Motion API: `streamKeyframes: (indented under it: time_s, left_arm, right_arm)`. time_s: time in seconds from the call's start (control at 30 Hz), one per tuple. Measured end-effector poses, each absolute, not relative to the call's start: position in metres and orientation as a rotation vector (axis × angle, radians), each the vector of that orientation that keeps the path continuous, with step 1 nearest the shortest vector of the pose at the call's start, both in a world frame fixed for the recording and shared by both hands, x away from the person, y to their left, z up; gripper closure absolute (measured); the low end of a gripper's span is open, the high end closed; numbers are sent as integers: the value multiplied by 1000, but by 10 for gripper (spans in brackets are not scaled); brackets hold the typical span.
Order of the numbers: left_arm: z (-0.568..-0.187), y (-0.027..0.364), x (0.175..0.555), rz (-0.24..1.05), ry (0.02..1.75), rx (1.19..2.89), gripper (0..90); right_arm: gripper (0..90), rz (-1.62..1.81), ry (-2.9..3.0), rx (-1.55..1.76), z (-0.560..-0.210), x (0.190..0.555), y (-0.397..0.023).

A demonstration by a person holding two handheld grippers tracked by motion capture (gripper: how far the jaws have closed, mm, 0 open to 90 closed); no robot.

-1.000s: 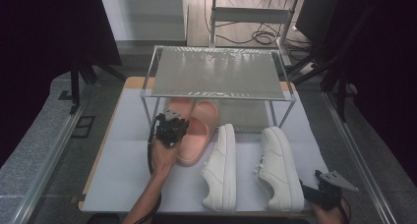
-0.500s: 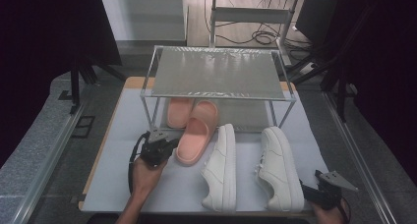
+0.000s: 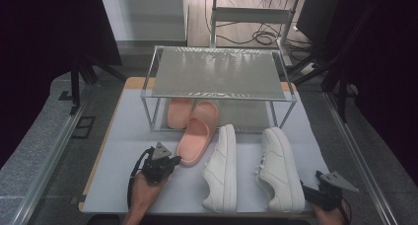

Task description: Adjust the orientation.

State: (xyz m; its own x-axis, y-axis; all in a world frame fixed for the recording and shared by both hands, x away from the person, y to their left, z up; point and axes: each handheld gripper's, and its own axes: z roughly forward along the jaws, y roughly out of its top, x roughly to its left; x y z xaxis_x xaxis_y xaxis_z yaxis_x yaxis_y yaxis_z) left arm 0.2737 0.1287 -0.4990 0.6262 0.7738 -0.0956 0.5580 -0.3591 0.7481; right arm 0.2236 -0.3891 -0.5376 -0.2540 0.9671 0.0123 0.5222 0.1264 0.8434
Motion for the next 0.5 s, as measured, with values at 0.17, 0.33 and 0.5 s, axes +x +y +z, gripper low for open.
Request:
streamKeyframes:
  time_s: [0.17, 0.33, 0.5]
  left_arm:
    - [-504, 122, 274, 353, 1035, 2088, 898]
    - [-506, 118, 272, 354, 1025, 2119, 899]
    - [-509, 117, 272, 358, 1024, 2142, 898]
  right_arm:
    - [132, 1026, 1847, 1435, -538, 224, -389]
    - [132, 1026, 1847, 1435, -538, 224, -389]
    - [132, 1026, 1847, 1435, -538, 224, -389]
